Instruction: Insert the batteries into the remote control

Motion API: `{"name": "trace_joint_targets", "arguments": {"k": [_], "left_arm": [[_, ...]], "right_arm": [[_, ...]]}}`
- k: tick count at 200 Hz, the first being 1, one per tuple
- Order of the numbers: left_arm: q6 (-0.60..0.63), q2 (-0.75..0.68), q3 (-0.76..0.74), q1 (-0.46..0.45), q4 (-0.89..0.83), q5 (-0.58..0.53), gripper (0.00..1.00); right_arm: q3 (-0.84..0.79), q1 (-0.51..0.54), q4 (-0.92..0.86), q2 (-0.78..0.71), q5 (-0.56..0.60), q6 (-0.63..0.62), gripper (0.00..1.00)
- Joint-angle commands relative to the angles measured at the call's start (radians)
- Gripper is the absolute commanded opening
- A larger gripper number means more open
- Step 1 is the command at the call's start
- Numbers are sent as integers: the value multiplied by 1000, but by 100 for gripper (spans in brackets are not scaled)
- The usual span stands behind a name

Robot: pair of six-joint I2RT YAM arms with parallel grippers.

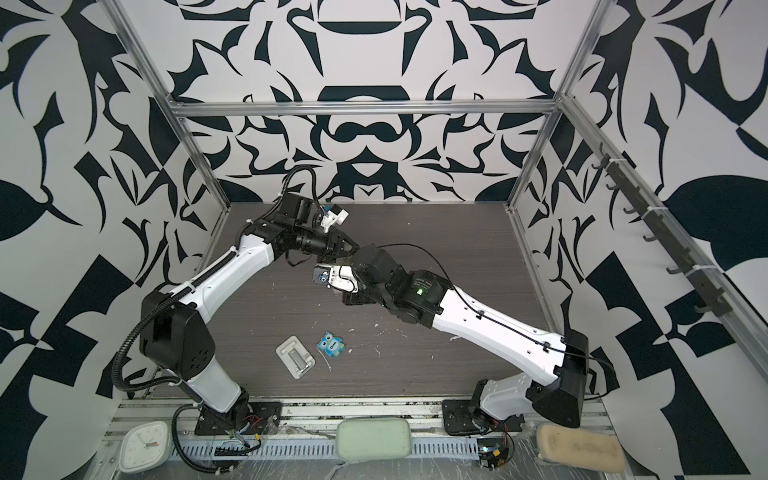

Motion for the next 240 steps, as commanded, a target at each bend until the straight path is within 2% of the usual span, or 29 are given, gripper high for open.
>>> {"name": "trace_joint_targets", "arguments": {"k": [1,240], "left_arm": [[25,-7,18,-8,-94,67,0],[26,-5,26,-3,-98,67,0]], "right_arm": [[15,-34,69,-14,94,-10,82],[16,-33,47,-20,51,-3,82]]}}
